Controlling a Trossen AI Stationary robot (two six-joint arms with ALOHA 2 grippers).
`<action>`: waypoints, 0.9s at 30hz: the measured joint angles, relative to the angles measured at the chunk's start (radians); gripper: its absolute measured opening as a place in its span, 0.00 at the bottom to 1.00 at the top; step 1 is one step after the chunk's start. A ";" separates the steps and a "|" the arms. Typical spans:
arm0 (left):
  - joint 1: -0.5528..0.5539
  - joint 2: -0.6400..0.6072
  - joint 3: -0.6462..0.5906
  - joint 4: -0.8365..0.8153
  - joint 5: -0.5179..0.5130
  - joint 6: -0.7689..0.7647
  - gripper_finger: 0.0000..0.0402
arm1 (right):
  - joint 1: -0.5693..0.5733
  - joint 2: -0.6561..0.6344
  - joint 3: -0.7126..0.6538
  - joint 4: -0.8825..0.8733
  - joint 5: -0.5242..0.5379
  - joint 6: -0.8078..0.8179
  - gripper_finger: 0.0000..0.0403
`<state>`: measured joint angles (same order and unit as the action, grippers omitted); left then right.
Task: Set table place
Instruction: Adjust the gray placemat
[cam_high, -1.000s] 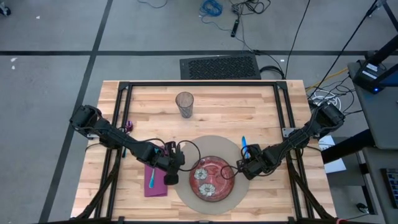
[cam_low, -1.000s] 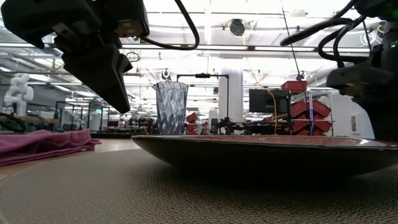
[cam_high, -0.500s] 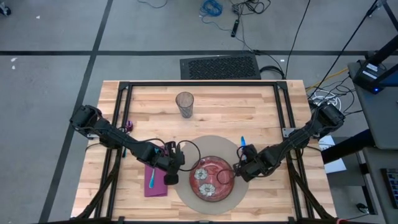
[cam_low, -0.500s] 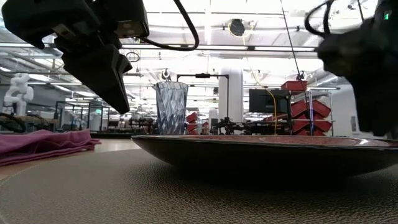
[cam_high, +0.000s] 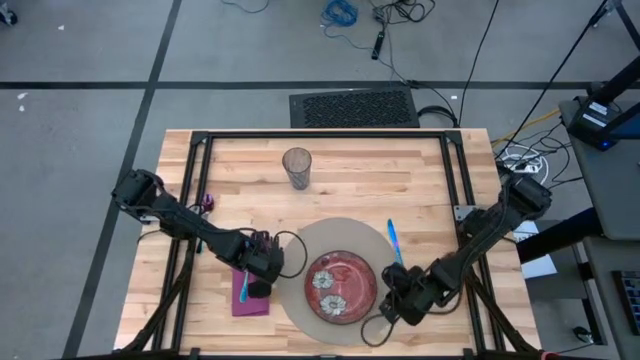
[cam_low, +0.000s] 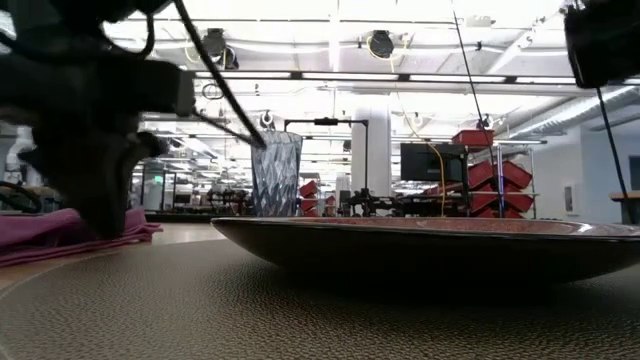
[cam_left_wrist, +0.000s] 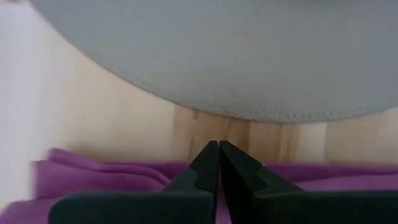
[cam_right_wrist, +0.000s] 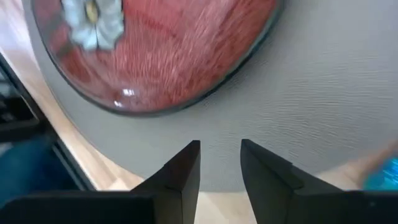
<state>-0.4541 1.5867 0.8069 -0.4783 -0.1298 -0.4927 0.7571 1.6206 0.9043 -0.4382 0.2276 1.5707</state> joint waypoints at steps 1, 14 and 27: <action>0.000 0.004 -0.012 0.024 0.007 0.000 0.00 | 0.004 0.024 0.000 0.025 -0.006 -0.024 0.24; 0.027 0.010 -0.013 0.030 0.005 0.028 0.00 | -0.062 0.302 0.209 -0.055 -0.154 -0.373 0.10; 0.042 0.010 -0.011 -0.019 -0.013 0.028 0.00 | -0.145 0.318 0.261 -0.070 -0.089 -0.521 0.02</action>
<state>-0.4126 1.5967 0.7959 -0.4974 -0.1428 -0.4649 0.6125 1.9384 1.1650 -0.5085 0.1387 1.0500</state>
